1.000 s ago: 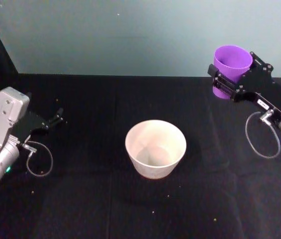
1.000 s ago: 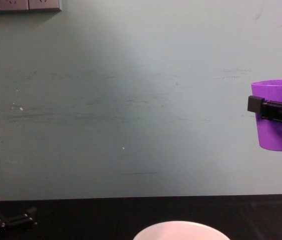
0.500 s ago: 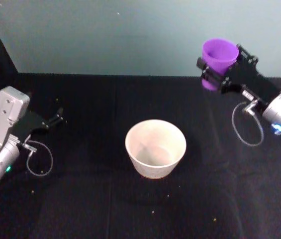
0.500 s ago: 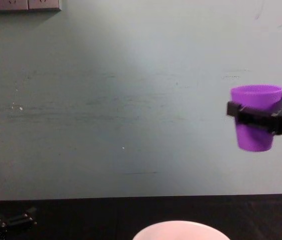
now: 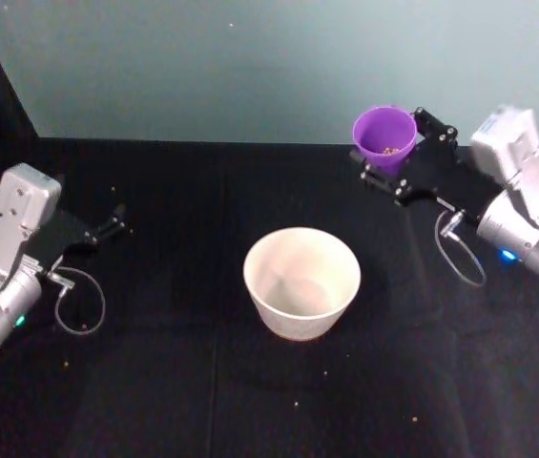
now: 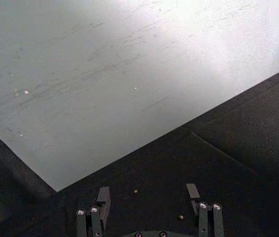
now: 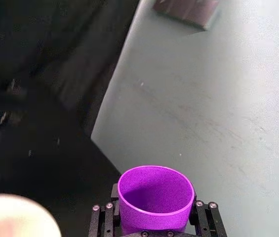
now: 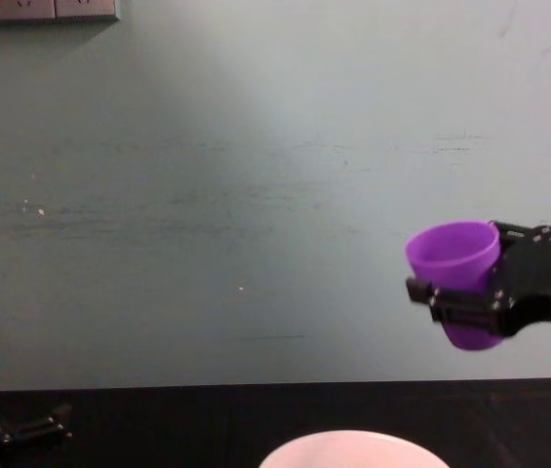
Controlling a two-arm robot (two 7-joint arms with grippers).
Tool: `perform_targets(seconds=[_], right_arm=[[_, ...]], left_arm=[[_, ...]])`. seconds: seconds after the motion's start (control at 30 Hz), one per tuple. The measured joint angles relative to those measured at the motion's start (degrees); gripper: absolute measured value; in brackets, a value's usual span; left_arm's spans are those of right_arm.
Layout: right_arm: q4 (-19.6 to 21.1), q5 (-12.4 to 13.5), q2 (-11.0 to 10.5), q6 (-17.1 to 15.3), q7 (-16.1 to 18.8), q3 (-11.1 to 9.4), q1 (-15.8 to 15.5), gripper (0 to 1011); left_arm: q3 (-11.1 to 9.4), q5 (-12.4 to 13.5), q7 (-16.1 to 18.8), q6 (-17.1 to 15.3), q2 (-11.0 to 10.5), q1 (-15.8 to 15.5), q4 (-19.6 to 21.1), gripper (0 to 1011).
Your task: Pick up the cup and pour the mung beans from the cup into the bowl.
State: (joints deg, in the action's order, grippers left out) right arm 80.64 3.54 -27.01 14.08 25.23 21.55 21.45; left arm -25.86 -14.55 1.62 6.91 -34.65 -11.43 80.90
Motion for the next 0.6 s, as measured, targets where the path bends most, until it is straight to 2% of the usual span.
perform_targets(seconds=[0.03,0.07,0.13,0.23,0.27,0.37,0.47,0.57,0.6], right_arm=[[0.0,0.0,0.0,0.0,0.0,0.0,0.0,754],[0.1,-2.7,-0.4,0.2,-0.6,0.7,0.2,754],[0.4,-6.2,-0.9,0.2,-1.3,1.6,0.4,754],[0.7,-9.8,-1.4,0.2,-2.1,2.6,0.6,754],[0.9,-12.0,-1.8,0.3,-2.5,3.3,0.7,754],[1.3,-15.4,-2.2,0.4,-3.2,4.2,0.9,754],[1.8,-19.9,-2.7,0.6,-4.2,5.5,1.2,754],[2.1,-22.9,-2.9,0.7,-5.1,6.3,1.4,754],[2.4,-25.2,-3.1,0.7,-6.0,7.0,1.4,754]], left_arm=[[0.0,0.0,0.0,0.0,0.0,0.0,0.0,1000],[0.0,0.0,0.0,0.0,0.0,0.0,0.0,1000],[0.0,0.0,0.0,0.0,0.0,0.0,0.0,1000],[0.0,0.0,0.0,0.0,0.0,0.0,0.0,1000],[0.0,0.0,0.0,0.0,0.0,0.0,0.0,1000],[0.0,0.0,0.0,0.0,0.0,0.0,0.0,1000],[0.0,0.0,0.0,0.0,0.0,0.0,0.0,1000],[0.0,0.0,0.0,0.0,0.0,0.0,0.0,1000],[0.0,0.0,0.0,0.0,0.0,0.0,0.0,1000]])
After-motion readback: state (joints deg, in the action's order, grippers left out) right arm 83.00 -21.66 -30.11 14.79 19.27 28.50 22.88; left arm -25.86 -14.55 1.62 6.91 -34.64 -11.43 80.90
